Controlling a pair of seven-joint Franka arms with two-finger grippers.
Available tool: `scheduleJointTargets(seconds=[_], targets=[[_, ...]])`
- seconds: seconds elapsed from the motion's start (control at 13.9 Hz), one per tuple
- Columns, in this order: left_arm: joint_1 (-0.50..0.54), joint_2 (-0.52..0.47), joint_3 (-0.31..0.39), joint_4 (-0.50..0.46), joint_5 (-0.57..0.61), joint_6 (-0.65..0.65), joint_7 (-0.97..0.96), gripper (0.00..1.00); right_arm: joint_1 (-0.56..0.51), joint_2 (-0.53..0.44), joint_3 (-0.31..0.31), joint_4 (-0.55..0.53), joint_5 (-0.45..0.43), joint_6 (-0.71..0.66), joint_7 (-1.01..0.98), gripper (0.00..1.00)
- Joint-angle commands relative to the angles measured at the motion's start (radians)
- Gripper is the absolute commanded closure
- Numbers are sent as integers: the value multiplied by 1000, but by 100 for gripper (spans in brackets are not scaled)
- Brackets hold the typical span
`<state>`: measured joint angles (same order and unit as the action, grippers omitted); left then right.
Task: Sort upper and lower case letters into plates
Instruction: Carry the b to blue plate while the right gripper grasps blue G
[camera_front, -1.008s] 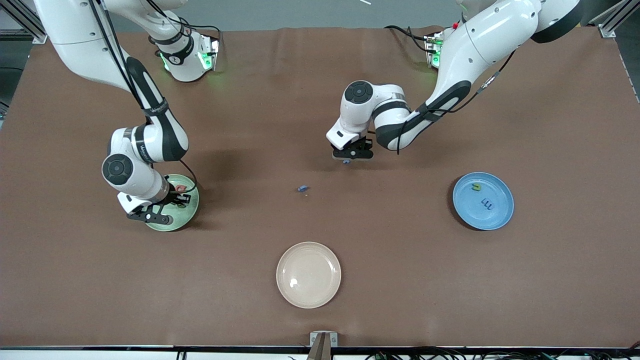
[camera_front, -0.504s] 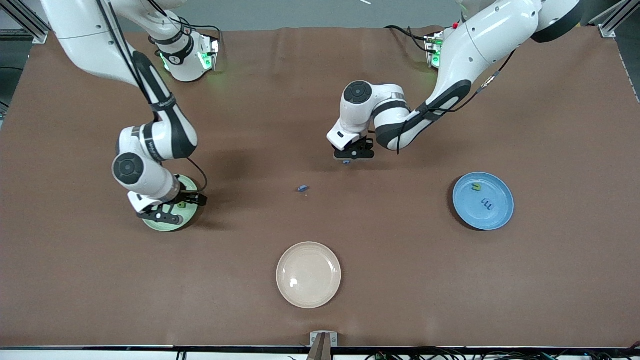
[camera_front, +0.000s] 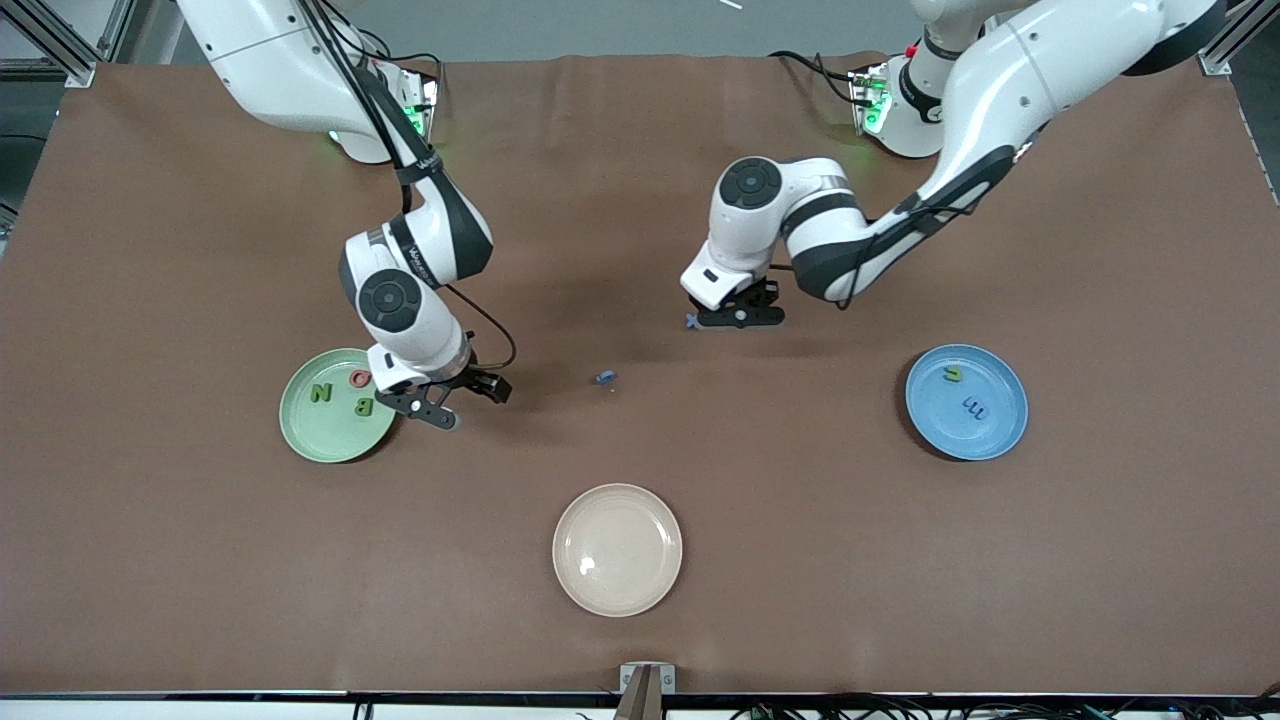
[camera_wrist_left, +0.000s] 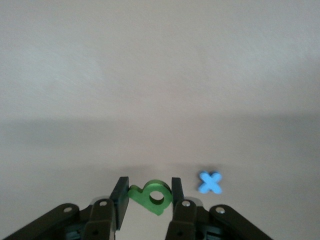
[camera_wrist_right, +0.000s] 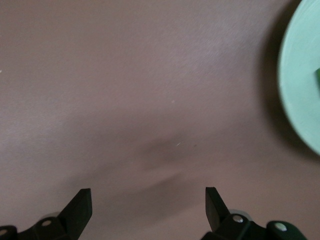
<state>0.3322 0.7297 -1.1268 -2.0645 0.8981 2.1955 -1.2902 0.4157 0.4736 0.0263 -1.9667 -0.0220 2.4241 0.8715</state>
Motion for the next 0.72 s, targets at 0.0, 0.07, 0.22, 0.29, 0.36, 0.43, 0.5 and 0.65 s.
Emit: scheduleJointTargets(seconds=[0.0, 0.07, 0.22, 0.29, 0.36, 0.43, 0.5, 0.65], targets=[[100, -27, -60, -22, -24, -65, 106, 91, 50, 58, -6, 83, 10, -11, 140, 0], [143, -27, -85, -28, -24, -88, 156, 91, 72, 75, -6, 116, 11, -16, 196, 0], [244, -27, -137, -35, -24, -144, 257, 90, 101, 85, -6, 146, 11, -14, 320, 0], [302, -29, -171, -36, -24, -190, 331, 90, 119, 95, -6, 154, 11, -14, 392, 0], [364, -27, -206, -36, -24, -230, 404, 90, 149, 103, -6, 160, 11, -13, 464, 0], [431, -27, -234, -36, -24, -241, 481, 90, 167, 123, -6, 181, 11, -13, 539, 0], [494, -26, -246, -36, -24, -243, 565, 90, 192, 149, -6, 210, 10, -13, 611, 0], [577, -21, -245, -36, -22, -241, 725, 90, 238, 189, -8, 250, -6, -11, 679, 0]])
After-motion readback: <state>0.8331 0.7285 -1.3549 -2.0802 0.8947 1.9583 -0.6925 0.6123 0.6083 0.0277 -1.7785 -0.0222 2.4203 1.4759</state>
